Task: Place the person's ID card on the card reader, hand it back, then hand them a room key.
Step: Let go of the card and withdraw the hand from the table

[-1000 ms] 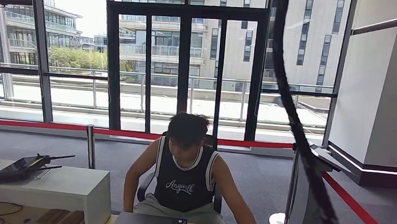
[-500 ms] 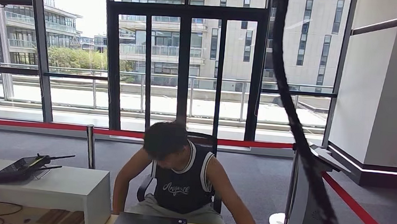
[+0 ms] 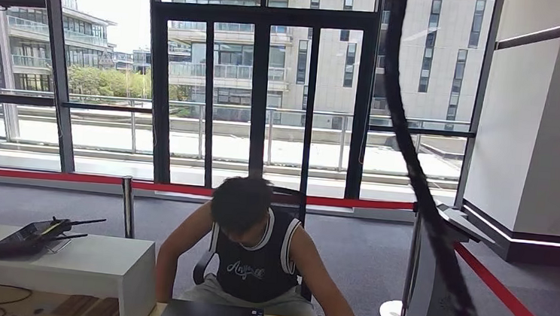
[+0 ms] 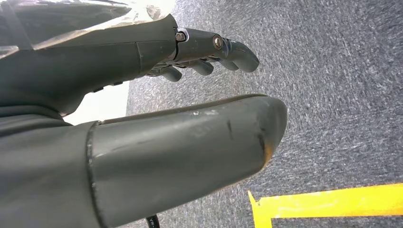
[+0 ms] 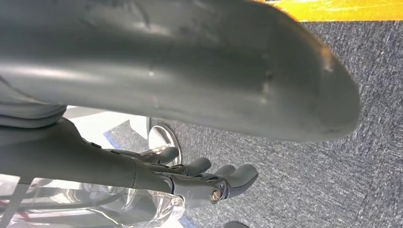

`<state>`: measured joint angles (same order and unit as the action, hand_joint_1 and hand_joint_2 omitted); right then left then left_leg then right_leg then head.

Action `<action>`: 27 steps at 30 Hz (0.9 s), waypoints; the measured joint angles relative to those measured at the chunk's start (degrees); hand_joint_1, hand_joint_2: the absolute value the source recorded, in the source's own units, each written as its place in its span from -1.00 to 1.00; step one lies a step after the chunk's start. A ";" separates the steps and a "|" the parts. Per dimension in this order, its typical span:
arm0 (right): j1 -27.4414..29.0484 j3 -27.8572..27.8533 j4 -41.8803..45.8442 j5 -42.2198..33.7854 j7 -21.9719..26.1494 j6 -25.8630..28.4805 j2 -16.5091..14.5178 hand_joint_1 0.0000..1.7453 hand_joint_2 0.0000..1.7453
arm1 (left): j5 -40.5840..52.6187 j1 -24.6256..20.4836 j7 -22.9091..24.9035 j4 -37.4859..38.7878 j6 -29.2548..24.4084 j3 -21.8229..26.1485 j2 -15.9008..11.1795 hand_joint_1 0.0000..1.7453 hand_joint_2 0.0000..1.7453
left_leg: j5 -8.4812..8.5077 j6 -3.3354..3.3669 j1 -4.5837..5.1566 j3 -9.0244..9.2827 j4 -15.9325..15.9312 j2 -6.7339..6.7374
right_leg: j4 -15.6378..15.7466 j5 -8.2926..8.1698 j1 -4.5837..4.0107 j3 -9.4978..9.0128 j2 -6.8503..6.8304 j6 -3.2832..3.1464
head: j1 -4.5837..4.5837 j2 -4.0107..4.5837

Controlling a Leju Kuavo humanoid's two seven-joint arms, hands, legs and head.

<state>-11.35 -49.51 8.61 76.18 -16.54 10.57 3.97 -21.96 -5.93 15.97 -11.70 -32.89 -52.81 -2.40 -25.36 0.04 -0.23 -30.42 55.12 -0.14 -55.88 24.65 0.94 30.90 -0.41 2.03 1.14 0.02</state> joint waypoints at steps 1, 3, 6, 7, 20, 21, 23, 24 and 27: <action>0.04 0.00 0.00 0.00 0.04 0.03 0.02 -1.00 -1.00 | 0.02 0.00 -0.07 -0.01 0.01 0.00 0.00 -1.00 -1.00 | 0.00 0.00 0.00 0.00 0.00 0.00 | 0.00 0.00 0.00 0.00 0.00 0.00 | -0.01 0.00; 0.09 0.00 -0.01 -0.01 0.06 0.05 0.05 -1.00 -1.00 | 0.09 -0.02 -0.26 -0.01 0.01 -0.01 0.00 -1.00 -1.00 | 0.00 0.00 0.00 0.01 0.00 0.00 | 0.00 0.00 0.00 0.00 0.00 0.00 | -0.01 0.00; 0.36 0.00 -0.02 -0.47 -0.04 0.22 0.05 -1.00 -1.00 | 0.36 -0.04 -0.78 -0.01 0.15 -0.06 -0.01 -1.00 -1.00 | 0.00 0.00 0.00 0.01 0.00 0.00 | 0.00 0.00 0.00 0.00 0.00 0.00 | -0.02 0.00; 0.52 -0.01 -0.02 -0.80 -0.02 0.42 0.05 -1.00 -1.00 | 0.56 -0.04 -0.95 -0.01 0.37 -0.12 -0.03 -1.00 -1.00 | 0.00 0.00 0.00 0.01 0.00 0.00 | 0.00 0.00 0.00 0.00 0.00 0.00 | -0.02 0.00; 2.13 -0.44 -0.02 -3.13 0.60 2.66 -0.07 -1.00 -1.00 | 2.35 -0.13 -2.03 0.00 0.88 -1.58 -0.95 -1.00 -1.00 | 0.00 0.00 0.00 0.01 0.00 0.01 | 0.00 0.00 0.00 0.01 0.00 0.00 | 0.00 0.00; 2.33 -0.48 -0.02 -3.26 0.69 2.71 -0.07 -1.00 -1.00 | 2.43 -0.14 -1.87 0.00 0.72 -1.71 -1.00 -1.00 -1.00 | 0.00 0.00 0.00 0.01 0.00 0.01 | 0.00 0.00 0.00 0.01 0.00 0.00 | -0.01 0.00; 2.64 -0.54 -0.02 -3.46 0.94 2.78 -0.08 -1.00 -1.00 | 2.57 -0.16 -1.45 0.00 0.43 -2.02 -1.13 -1.00 -1.00 | 0.00 0.00 0.00 0.01 0.00 0.01 | 0.00 0.00 0.00 0.01 0.00 0.00 | -0.01 0.00; 2.73 -0.60 -0.02 -3.53 1.04 2.79 -0.08 -1.00 -1.00 | 2.61 -0.16 -1.27 0.00 0.33 -2.17 -1.20 -1.00 -1.00 | 0.00 0.00 0.00 0.01 0.00 0.01 | 0.00 0.01 0.00 0.01 0.00 0.00 | -0.01 0.00; 2.80 -0.87 -0.02 -3.49 1.38 2.79 -0.10 -1.00 -1.00 | 2.69 -0.18 -0.80 0.01 0.26 -2.50 -1.34 -1.00 -1.00 | 0.00 0.00 0.00 0.01 0.00 0.01 | 0.00 0.01 0.00 0.01 0.00 0.00 | 0.00 0.00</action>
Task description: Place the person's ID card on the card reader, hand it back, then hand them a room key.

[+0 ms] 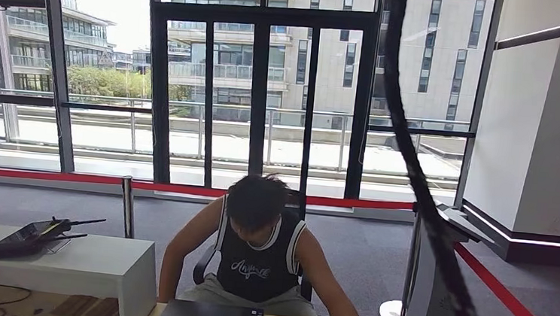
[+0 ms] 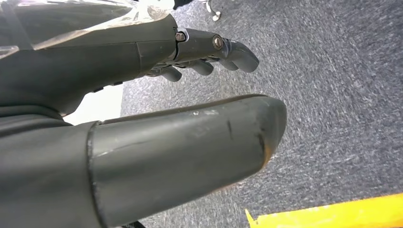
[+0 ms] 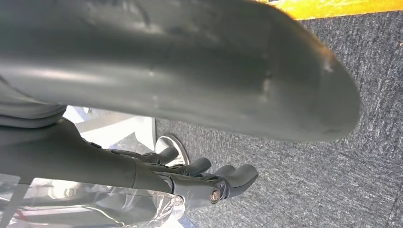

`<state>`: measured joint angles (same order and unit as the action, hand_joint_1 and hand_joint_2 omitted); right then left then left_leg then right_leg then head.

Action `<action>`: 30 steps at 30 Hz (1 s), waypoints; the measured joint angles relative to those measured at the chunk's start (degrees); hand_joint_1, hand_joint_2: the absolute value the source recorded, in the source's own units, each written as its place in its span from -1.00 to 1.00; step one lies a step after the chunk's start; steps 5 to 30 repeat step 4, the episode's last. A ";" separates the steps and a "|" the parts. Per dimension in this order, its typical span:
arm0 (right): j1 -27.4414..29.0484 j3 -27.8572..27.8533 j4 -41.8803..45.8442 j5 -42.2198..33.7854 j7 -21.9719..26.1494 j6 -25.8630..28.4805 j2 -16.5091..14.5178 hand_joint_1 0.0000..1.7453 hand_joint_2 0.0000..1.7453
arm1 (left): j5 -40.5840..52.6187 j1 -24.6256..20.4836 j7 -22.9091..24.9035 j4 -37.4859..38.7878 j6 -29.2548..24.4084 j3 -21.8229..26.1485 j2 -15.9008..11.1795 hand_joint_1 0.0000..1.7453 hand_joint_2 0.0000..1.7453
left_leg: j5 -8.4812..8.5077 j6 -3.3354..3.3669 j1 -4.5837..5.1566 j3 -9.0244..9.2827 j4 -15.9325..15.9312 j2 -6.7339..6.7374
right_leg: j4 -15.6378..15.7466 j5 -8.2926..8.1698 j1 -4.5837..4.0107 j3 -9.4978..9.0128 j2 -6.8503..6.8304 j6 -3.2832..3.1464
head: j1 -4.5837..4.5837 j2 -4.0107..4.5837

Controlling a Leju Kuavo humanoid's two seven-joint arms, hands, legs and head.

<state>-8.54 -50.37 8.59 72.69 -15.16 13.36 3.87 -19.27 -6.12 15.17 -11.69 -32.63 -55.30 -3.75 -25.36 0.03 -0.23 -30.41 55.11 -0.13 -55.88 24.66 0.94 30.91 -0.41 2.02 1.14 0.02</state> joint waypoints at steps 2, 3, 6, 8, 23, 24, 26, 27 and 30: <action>0.00 -0.11 0.00 0.16 0.20 -0.05 0.00 -1.00 -1.00 | 0.13 -0.01 0.33 -0.01 0.01 -0.21 -0.05 -1.00 -1.00 | 0.00 0.00 0.00 0.00 0.00 0.00 | 0.00 0.00 0.00 0.00 0.00 0.00 | 0.00 0.00; 0.00 -0.18 0.00 0.20 0.24 -0.12 0.01 -1.00 -1.00 | 0.19 -0.01 0.44 -0.02 0.01 -0.30 -0.05 -1.00 -1.00 | 0.00 0.00 0.00 0.00 0.00 0.00 | 0.00 0.00 0.00 0.00 0.00 0.00 | 0.00 0.00; 0.00 -0.21 0.00 0.21 0.24 -0.14 0.01 -1.00 -1.00 | 0.22 -0.02 0.50 -0.02 0.01 -0.35 -0.05 -1.00 -1.00 | 0.00 0.00 0.00 0.01 0.00 0.00 | 0.00 0.00 0.00 0.00 0.00 0.00 | 0.00 0.00; 0.00 -0.21 0.00 0.21 0.24 -0.14 0.01 -1.00 -1.00 | 0.22 -0.02 0.50 -0.02 0.01 -0.35 -0.05 -1.00 -1.00 | 0.00 0.00 0.00 0.01 0.00 0.00 | 0.00 0.00 0.00 0.00 0.00 0.00 | 0.00 0.00; 0.00 -0.21 0.00 0.21 0.24 -0.14 0.01 -1.00 -1.00 | 0.22 -0.02 0.50 -0.02 0.01 -0.35 -0.05 -1.00 -1.00 | 0.00 0.00 0.00 0.01 0.00 0.00 | 0.00 0.00 0.00 0.00 0.00 0.00 | 0.00 0.00; 0.00 -0.21 0.00 0.21 0.24 -0.14 0.01 -1.00 -1.00 | 0.22 -0.02 0.50 -0.02 0.01 -0.35 -0.05 -1.00 -1.00 | 0.00 0.00 0.00 0.01 0.00 0.00 | 0.00 0.00 0.00 0.00 0.00 0.00 | 0.00 0.00; 0.00 -0.21 0.00 0.21 0.24 -0.14 0.01 -1.00 -1.00 | 0.22 -0.02 0.50 -0.02 0.01 -0.35 -0.05 -1.00 -1.00 | 0.00 0.00 0.00 0.01 0.00 0.00 | 0.00 0.00 0.00 0.00 0.00 0.00 | 0.00 0.00; 0.00 -0.21 0.00 0.21 0.24 -0.14 0.01 -1.00 -1.00 | 0.22 -0.02 0.50 -0.02 0.01 -0.35 -0.05 -1.00 -1.00 | 0.00 0.00 0.00 0.01 0.00 0.00 | 0.00 0.00 0.00 0.00 0.00 0.00 | 0.00 0.00; 0.00 -0.21 0.00 0.21 0.24 -0.14 0.01 -1.00 -1.00 | 0.22 -0.02 0.50 -0.02 0.01 -0.35 -0.05 -1.00 -1.00 | 0.00 0.00 0.00 0.01 0.00 0.00 | 0.00 0.00 0.00 0.00 0.00 0.00 | 0.00 0.00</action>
